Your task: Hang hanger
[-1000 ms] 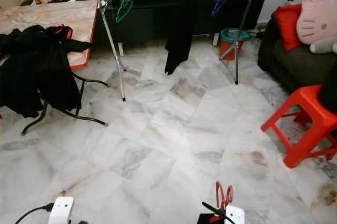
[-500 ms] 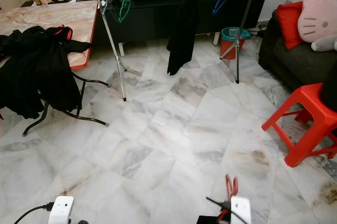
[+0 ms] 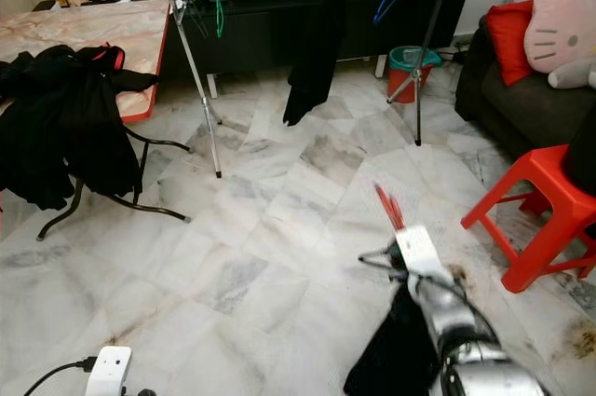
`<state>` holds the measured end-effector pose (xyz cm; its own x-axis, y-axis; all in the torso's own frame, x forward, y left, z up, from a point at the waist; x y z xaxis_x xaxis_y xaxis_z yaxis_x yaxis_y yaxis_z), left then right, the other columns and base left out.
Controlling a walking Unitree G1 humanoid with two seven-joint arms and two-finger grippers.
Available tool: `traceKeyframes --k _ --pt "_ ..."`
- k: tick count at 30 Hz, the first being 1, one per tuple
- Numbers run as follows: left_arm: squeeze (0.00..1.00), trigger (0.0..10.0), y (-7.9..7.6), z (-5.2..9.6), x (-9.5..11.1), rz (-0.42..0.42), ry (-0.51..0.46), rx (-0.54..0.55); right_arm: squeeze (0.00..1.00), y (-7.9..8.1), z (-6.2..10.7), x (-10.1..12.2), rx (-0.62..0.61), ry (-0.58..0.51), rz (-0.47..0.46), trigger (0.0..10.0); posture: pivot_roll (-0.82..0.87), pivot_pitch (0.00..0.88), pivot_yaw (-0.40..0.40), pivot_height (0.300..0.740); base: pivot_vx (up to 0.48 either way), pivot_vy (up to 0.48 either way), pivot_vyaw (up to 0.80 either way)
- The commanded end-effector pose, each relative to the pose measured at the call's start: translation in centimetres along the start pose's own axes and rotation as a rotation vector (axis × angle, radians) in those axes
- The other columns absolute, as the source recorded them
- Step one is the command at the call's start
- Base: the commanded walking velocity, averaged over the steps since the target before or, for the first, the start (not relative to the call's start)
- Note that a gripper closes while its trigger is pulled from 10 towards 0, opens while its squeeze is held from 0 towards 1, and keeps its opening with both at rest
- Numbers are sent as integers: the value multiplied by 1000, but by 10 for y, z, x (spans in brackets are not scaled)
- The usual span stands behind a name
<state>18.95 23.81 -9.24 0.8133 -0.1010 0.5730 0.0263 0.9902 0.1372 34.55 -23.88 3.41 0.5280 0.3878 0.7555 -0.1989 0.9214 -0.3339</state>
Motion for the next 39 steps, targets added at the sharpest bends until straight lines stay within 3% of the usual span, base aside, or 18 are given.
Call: traceKeyframes --k 1,4,5,6,8,15,17,19,22,26,27,28,39 --pt "0 10000 2 1 -1 -3 -19 11 0 2 0 30 112 -93 38 10000 -140 0 -10 732 0 0 0" --pt "0 10000 1 1 1 -6 -43 11 0 8 4 46 246 -147 97 10000 -137 0 -12 732 0 0 0" --pt "0 10000 1 1 3 -13 -56 9 0 11 7 53 317 -171 154 10000 -137 0 -15 732 0 0 0" --pt "0 10000 1 1 3 -13 -56 9 0 11 7 53 317 -171 154 10000 -137 0 -15 732 0 0 0" --pt "0 10000 -1 2 6 -22 -91 2 0 15 14 65 430 -203 271 10000 -135 0 -18 732 0 0 0" --pt "0 10000 -2 4 22 -118 -224 5 0 27 24 86 588 -261 347 10000 -133 0 -30 732 0 0 0" --pt "0 10000 24 9 87 -179 -433 24 0 33 26 87 634 -263 388 10000 -125 0 -35 732 0 0 0" --pt "0 10000 36 18 123 -195 -555 13 0 36 27 87 654 -263 399 10000 -122 0 -38 732 0 0 0" --pt "0 10000 28 35 152 -234 -709 -48 0 44 30 89 708 -270 442 10000 -116 0 -43 732 0 0 0" --pt "0 10000 20 43 163 -236 -766 -117 0 49 32 94 736 -286 456 10000 -115 0 -44 732 0 0 0" --pt "0 10000 5 51 176 -238 -809 -233 0 53 36 100 768 -311 467 10000 -113 0 -46 732 0 0 0" --pt "0 10000 -1 54 180 -242 -820 -280 0 55 37 103 779 -322 471 10000 -113 0 -46 732 0 0 0" --pt "0 10000 -38 74 188 -345 -764 -559 0 67 51 126 858 -414 533 10000 -115 0 -45 732 0 0 0"
Point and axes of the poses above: a point about 5 cm out from each wrist's last joint towards the gripper, its own z axis pointing back from the gripper into the wrist, its own x axis along the axis of the wrist's last joint, y = z × x, the point moved 2 cm from there along -z, pointing out of the wrist towards the gripper, and after that the axes turned 2 degrees about -z, right-handed, at the moved point
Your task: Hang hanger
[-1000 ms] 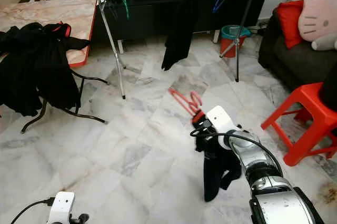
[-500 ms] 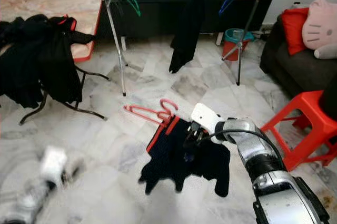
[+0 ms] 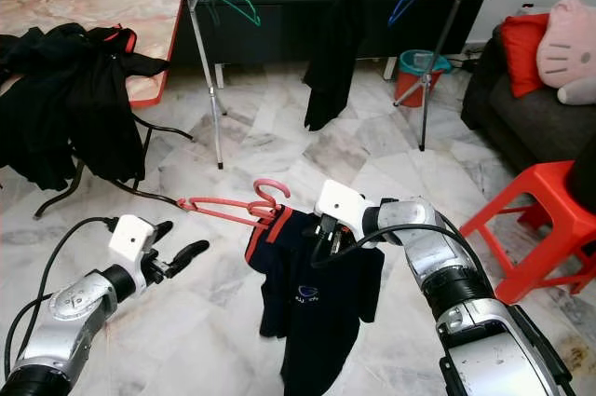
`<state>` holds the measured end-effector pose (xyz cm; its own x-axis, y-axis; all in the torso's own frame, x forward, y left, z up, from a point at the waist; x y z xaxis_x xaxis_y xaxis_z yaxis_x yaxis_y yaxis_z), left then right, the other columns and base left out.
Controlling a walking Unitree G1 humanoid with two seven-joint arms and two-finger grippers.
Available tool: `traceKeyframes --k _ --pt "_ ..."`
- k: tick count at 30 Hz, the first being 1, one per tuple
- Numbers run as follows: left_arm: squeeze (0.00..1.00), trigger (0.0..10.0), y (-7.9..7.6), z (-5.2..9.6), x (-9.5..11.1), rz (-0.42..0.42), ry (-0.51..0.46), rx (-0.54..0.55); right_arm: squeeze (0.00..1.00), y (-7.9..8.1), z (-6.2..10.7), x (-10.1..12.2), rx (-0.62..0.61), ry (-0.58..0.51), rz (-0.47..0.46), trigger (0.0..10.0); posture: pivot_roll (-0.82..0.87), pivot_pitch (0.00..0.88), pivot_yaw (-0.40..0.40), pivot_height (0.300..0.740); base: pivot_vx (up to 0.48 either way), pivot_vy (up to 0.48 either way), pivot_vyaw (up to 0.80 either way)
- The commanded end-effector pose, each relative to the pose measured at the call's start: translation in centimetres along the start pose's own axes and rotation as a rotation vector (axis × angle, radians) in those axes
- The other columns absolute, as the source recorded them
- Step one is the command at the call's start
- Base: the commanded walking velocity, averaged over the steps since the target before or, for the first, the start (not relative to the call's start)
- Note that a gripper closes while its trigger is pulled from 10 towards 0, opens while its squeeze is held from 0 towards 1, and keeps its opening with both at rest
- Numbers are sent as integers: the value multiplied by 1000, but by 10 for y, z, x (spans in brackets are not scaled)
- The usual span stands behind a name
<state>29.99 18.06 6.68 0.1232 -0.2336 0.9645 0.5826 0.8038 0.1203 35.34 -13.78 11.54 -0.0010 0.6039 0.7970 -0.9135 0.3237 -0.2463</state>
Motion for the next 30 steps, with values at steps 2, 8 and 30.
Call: traceKeyframes --k 2,8,30 --pt "0 10000 -10 -2 6 4 4 -79 0 -2 2 27 30 -78 76 10000 -112 0 -47 732 0 0 0" --pt "0 10000 -27 0 13 27 39 -205 0 -5 11 51 72 -113 174 10000 -112 0 -54 732 0 0 0" --pt "0 10000 -31 -20 40 95 -8 -93 0 -8 42 110 114 -238 340 10000 -124 0 -54 732 0 0 0"
Point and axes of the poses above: a point about 5 cm out from each wrist's last joint towards the gripper, its own z axis pointing back from the gripper into the wrist, its own x axis along the axis of the wrist's last joint, y = z × x, the point moved 2 cm from there along -z, pointing out of the wrist towards the gripper, and after that the axes turned 2 degrees about -z, right-handed, at the moved point
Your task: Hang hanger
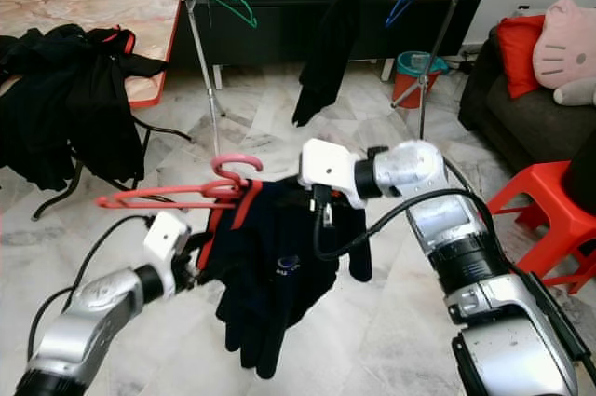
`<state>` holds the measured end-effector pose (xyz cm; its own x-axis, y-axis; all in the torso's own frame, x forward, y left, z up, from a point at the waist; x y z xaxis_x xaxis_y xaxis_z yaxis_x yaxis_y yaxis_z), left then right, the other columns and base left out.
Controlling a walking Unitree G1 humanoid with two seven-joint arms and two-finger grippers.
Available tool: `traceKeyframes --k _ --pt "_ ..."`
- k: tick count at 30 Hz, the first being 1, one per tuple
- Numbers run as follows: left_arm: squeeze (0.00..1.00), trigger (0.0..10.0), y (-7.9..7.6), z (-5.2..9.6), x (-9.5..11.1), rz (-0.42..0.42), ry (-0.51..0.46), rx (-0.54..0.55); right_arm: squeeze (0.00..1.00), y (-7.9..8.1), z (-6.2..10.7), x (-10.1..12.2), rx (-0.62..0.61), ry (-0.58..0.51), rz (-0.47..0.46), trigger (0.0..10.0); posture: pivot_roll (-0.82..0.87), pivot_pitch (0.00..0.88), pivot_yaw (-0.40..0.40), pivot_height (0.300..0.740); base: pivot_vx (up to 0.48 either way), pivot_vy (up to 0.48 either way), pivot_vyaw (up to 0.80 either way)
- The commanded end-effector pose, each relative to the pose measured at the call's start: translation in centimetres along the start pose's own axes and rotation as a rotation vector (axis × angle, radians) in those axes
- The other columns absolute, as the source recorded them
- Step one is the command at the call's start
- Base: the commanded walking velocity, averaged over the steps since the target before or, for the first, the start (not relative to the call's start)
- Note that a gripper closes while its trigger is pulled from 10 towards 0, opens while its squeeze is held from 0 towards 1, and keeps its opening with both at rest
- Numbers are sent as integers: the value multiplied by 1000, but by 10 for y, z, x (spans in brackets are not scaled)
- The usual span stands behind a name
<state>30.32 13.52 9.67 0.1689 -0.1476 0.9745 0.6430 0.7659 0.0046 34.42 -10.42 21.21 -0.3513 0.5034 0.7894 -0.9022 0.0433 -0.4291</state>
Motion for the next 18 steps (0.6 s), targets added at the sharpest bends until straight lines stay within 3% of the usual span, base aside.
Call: traceKeyframes --k 1,10,18 --pt "0 10000 -2 -1 2 0 8 -4 0 -7 8 16 -19 -44 43 10000 -124 0 -54 732 0 0 0" --pt "0 10000 -2 -9 5 5 -3 35 0 -8 10 25 -21 -54 62 10000 -131 0 -55 732 0 0 0" --pt "0 10000 21 4 2 -10 8 149 0 -7 11 20 -18 -33 48 10000 -128 0 -59 732 0 0 0"
Point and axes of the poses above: a point about 5 cm out from each wrist's last joint towards the gripper, its own z axis pointing back from the gripper into the wrist, its own x axis along the axis of the wrist's last joint, y = z × x, the point moved 2 cm from there along -z, pointing out of the wrist towards the gripper, and after that the axes turned 2 degrees about -z, right-handed, at the moved point
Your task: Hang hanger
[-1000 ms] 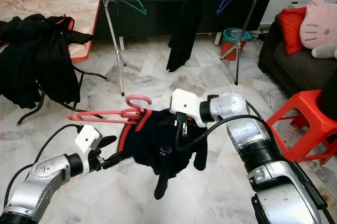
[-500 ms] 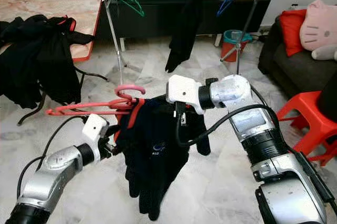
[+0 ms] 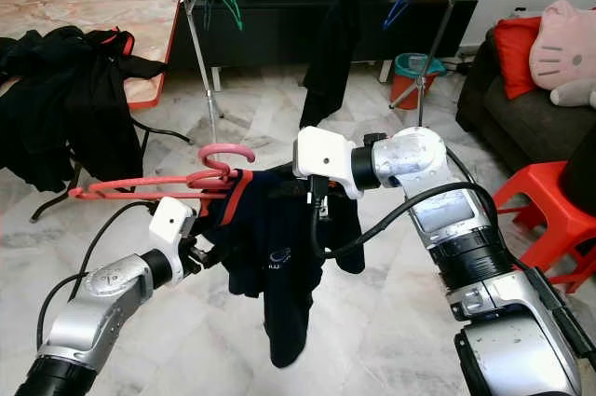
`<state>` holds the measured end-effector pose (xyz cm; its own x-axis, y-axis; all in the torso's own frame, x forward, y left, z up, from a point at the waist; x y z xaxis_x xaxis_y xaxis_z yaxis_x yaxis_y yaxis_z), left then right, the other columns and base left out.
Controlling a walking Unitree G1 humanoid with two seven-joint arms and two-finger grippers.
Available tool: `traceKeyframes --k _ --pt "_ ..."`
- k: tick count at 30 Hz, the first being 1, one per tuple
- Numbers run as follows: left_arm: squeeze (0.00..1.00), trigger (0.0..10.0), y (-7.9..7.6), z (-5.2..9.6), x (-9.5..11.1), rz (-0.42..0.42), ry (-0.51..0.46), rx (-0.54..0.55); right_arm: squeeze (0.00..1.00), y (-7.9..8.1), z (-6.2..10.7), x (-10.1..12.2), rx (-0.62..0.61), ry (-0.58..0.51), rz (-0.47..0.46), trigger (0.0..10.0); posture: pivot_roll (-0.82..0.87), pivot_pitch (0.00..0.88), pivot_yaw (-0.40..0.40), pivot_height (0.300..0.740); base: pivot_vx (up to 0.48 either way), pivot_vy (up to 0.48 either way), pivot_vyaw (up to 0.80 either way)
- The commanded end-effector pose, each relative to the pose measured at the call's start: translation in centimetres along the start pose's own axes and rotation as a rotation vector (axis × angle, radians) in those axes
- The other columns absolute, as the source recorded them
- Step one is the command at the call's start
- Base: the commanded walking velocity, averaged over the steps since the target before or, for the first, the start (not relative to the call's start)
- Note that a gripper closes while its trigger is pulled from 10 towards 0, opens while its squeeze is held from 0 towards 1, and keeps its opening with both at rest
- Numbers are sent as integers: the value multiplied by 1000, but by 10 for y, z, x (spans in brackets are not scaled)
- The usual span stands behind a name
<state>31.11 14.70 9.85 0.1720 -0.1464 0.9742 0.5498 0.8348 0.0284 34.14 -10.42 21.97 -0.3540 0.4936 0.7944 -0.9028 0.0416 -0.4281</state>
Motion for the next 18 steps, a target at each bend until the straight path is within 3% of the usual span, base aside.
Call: traceKeyframes --k 1,9,15,18 --pt "0 10000 12 4 0 -16 9 43 0 -6 6 12 -21 -18 46 10000 -128 0 -59 732 0 0 0" --pt "0 10000 24 9 -4 -9 19 68 0 -5 5 10 -12 -8 39 10000 -129 0 -63 732 0 0 0" --pt "0 10000 14 7 -7 17 26 -31 0 -5 5 11 -4 -9 44 10000 -129 0 -64 732 0 0 0" --pt "0 10000 5 7 -7 66 15 -133 0 -4 5 12 8 -12 48 10000 -134 0 -68 732 0 0 0"
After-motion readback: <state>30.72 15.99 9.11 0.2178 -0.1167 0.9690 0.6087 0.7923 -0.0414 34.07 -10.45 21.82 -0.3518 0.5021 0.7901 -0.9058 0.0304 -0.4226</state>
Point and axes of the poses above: a point about 5 cm out from each wrist's last joint towards the gripper, its own z axis pointing back from the gripper into the wrist, its own x axis along the axis of the wrist's last joint, y = z × x, the point moved 2 cm from there along -z, pointing out of the wrist towards the gripper, and after that the axes turned 2 degrees about -z, right-handed, at the moved point
